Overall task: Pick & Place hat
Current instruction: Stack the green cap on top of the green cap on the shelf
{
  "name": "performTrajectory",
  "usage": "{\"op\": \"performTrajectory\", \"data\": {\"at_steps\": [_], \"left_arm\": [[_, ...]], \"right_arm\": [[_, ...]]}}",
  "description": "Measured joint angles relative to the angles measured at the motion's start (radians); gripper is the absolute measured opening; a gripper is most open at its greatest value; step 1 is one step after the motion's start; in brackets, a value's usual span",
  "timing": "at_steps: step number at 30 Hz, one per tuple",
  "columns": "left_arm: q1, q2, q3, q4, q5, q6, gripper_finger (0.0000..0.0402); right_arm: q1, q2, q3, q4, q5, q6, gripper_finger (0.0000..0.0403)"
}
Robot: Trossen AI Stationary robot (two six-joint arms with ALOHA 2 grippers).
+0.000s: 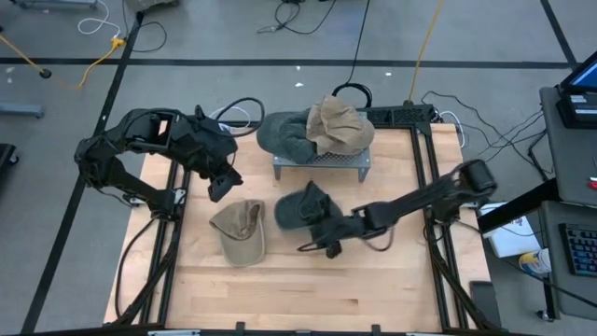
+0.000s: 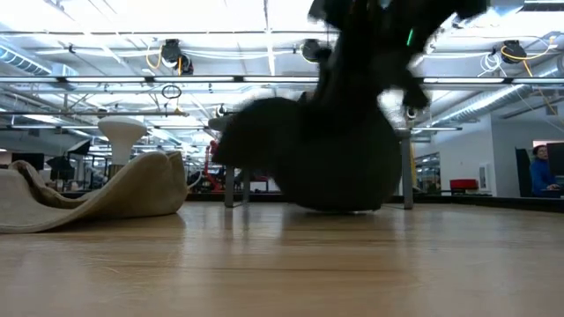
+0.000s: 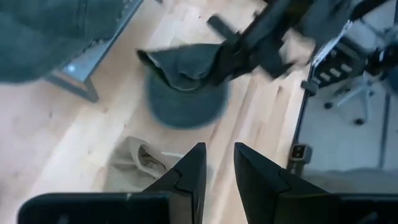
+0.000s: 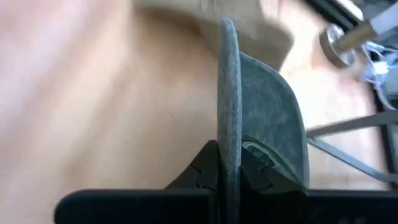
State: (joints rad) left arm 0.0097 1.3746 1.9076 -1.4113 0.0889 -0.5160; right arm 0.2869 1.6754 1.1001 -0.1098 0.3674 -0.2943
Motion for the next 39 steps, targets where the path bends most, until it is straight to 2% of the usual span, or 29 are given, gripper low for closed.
{"op": "performTrajectory", "data": {"at_steps": [4, 11, 17, 22, 28, 31, 35, 37, 39], "left_arm": [[-0.006, 0.000, 0.000, 0.001, -0.001, 0.132, 0.0085], [-0.036, 0.000, 0.000, 0.032, -0.001, 0.420, 0.0085], [-0.075, 0.000, 0.000, 0.098, -0.004, 0.643, 0.0085], [-0.102, 0.000, 0.000, 0.233, -0.012, 0.724, 0.0086], [-0.097, 0.000, 0.000, 0.375, -0.009, 0.650, 0.0086], [-0.092, 0.000, 0.000, 0.415, 0.032, 0.617, 0.0086], [-0.111, 0.000, 0.000, 0.477, 0.040, 0.661, 0.0086], [-0.128, 0.000, 0.000, 0.501, -0.011, 0.736, 0.0086], [-0.151, 0.000, 0.000, 0.507, -0.112, 0.824, 0.0086]], "right_arm": [[0.010, -0.196, 0.000, -0.050, -0.157, 0.204, 0.0007], [-0.031, -0.501, 0.001, 0.027, -0.501, 0.595, 0.0006], [-0.114, -0.632, 0.001, 0.184, -0.838, 0.928, 0.0006], [-0.174, -0.653, 0.001, 0.259, -1.006, 1.110, 0.0006], [-0.230, -0.642, 0.001, 0.284, -1.103, 1.165, 0.0006], [-0.270, -0.643, 0.000, 0.364, -1.098, 1.180, 0.0006], [-0.344, -0.621, 0.001, 0.509, -1.014, 1.341, 0.0006], [-0.375, -0.596, 0.001, 0.593, -0.973, 1.452, 0.0006], [-0.403, -0.568, 0.001, 0.692, -0.940, 1.553, 0.0006]]}}
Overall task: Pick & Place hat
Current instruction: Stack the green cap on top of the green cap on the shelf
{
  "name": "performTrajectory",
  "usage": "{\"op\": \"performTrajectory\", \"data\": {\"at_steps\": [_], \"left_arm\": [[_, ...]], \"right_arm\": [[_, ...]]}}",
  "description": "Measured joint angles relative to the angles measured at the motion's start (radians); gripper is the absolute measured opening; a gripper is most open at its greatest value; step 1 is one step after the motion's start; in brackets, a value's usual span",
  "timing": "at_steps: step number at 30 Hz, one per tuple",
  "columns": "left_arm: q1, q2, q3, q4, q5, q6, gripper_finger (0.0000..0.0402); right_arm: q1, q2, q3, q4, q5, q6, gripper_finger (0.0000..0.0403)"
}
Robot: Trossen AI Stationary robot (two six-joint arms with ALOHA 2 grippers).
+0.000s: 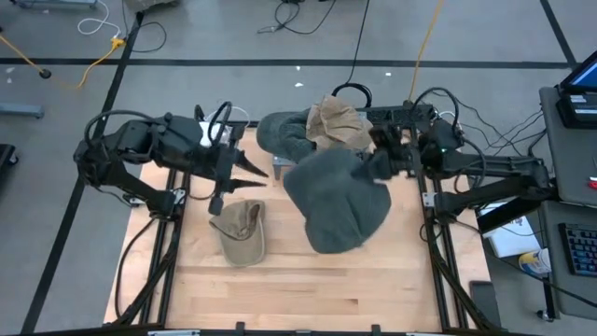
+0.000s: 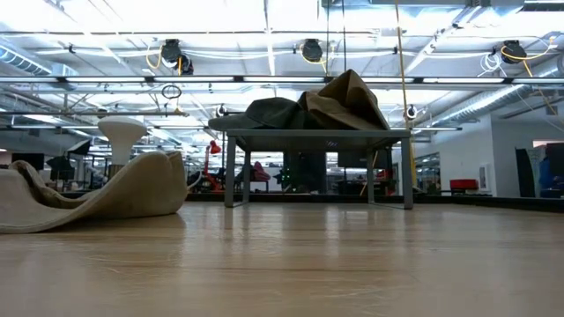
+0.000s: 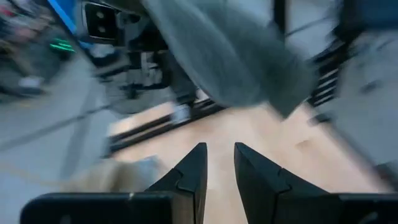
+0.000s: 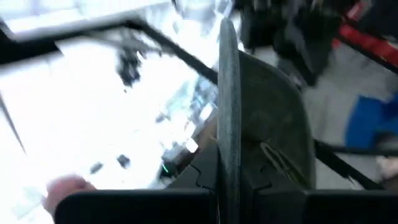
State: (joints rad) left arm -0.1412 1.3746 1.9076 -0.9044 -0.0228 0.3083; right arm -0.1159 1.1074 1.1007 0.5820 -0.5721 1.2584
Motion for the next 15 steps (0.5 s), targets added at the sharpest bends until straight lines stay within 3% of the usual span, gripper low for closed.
{"op": "performTrajectory", "data": {"at_steps": [3, 7, 12, 15], "left_arm": [[-0.028, 0.000, 0.000, -0.002, -0.158, 0.117, 0.0086], [-0.054, 0.000, 0.000, -0.003, -0.311, 0.253, 0.0086], [-0.046, 0.000, 0.000, -0.002, -0.307, 0.176, 0.0086], [-0.029, 0.000, 0.000, -0.007, -0.243, 0.110, 0.0086]], "right_arm": [[-0.040, 0.036, 0.000, 0.121, 0.028, 0.144, 0.0006], [-0.092, 0.077, 0.001, 0.151, -0.023, 0.293, 0.0006], [-0.140, 0.103, 0.000, 0.159, -0.087, 0.294, 0.0006], [-0.157, 0.103, 0.000, 0.172, -0.087, 0.293, 0.0006]]}}
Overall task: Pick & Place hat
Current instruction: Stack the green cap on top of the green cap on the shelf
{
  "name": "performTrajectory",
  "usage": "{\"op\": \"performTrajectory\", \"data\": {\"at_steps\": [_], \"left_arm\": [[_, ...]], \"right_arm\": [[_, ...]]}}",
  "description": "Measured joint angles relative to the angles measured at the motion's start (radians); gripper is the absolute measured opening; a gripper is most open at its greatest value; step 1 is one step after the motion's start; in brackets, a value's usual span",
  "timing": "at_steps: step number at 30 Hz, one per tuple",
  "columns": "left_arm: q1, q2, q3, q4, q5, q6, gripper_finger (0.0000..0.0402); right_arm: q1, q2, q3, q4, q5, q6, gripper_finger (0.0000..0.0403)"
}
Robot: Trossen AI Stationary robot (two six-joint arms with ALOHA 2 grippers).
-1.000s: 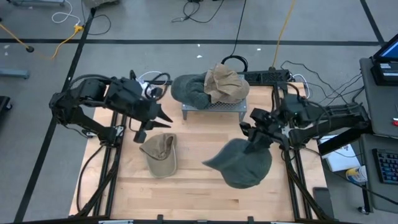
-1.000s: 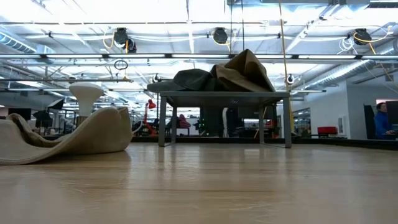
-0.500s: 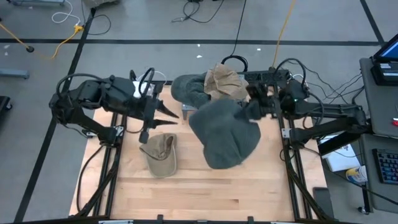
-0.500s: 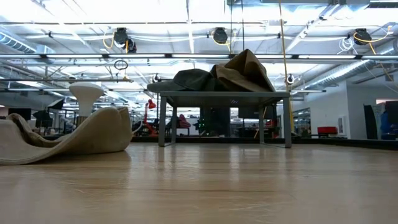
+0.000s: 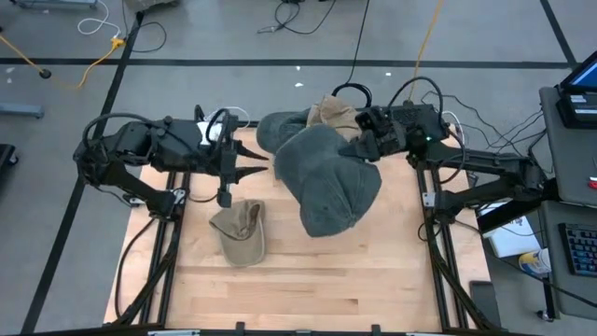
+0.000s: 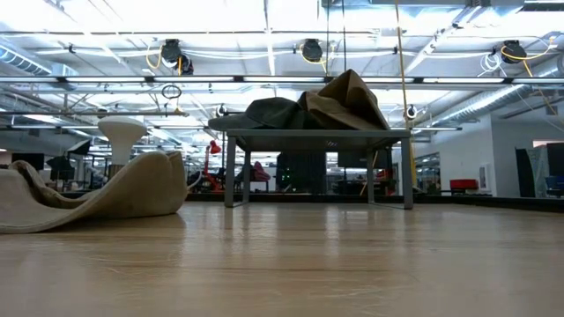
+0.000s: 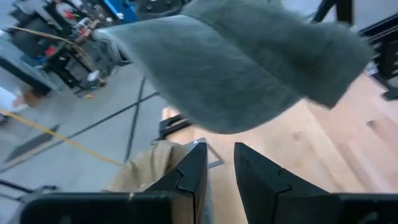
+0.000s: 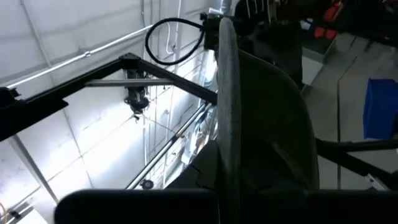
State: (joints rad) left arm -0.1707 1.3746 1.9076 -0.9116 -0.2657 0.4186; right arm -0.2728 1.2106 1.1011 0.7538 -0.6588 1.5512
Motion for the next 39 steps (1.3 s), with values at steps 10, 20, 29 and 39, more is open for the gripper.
{"op": "performTrajectory", "data": {"at_steps": [10, 20, 29, 39], "left_arm": [[0.003, 0.000, 0.000, -0.004, 0.065, 0.122, 0.0086], [0.022, 0.000, 0.000, -0.007, 0.100, 0.214, 0.0199], [0.005, 0.047, 0.000, -0.028, -0.143, 0.649, 0.0290], [0.003, 0.075, 0.000, 0.162, -0.487, 0.940, 0.0280]], "right_arm": [[-0.014, 0.000, 0.000, 0.007, -0.050, 0.034, 0.0007], [-0.013, 0.000, 0.000, 0.006, -0.046, 0.113, 0.0007], [-0.014, 0.009, 0.001, 0.013, 0.088, 0.202, 0.0010], [-0.012, 0.007, -0.001, 0.092, 0.068, 0.350, 0.0011]]}}
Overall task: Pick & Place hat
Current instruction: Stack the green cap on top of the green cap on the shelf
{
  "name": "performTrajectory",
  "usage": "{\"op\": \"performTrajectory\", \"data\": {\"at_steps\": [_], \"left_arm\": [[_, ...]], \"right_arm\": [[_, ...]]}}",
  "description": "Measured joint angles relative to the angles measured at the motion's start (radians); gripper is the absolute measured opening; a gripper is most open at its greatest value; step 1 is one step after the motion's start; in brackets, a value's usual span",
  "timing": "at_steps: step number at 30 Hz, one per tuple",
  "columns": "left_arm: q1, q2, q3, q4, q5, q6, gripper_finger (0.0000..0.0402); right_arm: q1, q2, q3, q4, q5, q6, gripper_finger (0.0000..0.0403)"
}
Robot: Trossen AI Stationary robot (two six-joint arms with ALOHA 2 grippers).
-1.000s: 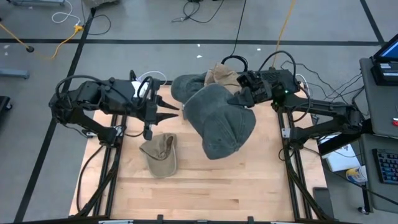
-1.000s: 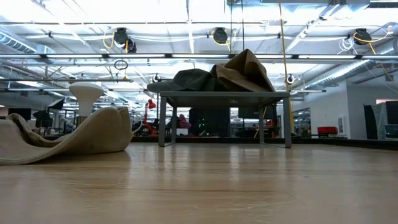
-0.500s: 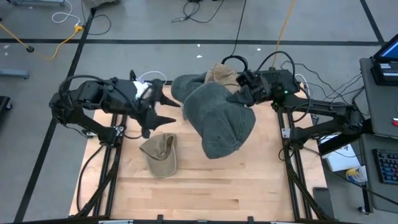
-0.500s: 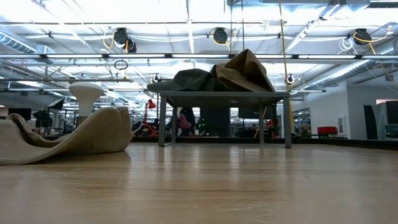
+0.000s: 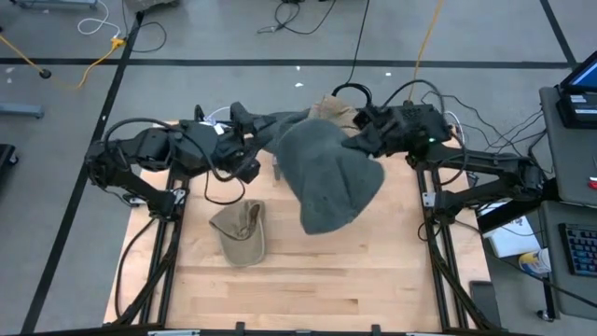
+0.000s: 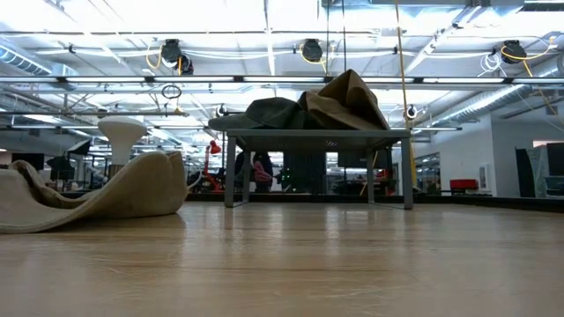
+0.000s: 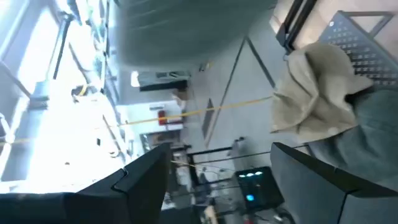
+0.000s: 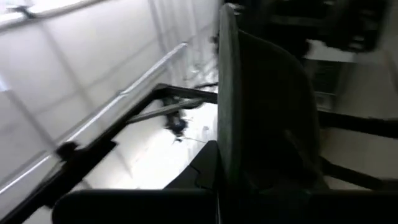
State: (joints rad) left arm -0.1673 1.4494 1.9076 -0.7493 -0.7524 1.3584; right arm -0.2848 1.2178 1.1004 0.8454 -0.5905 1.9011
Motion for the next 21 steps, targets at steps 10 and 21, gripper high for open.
{"op": "performTrajectory", "data": {"at_steps": [10, 21], "left_arm": [[-0.014, 0.017, 0.001, 0.053, 0.071, 0.231, 0.0255], [-0.026, 0.019, 0.001, 0.274, 0.121, 0.323, 0.0259]], "right_arm": [[-0.002, 0.014, 0.001, 0.252, -0.018, 0.160, 0.0011], [-0.022, 0.022, 0.001, 0.179, -0.122, 0.234, 0.0006]]}}
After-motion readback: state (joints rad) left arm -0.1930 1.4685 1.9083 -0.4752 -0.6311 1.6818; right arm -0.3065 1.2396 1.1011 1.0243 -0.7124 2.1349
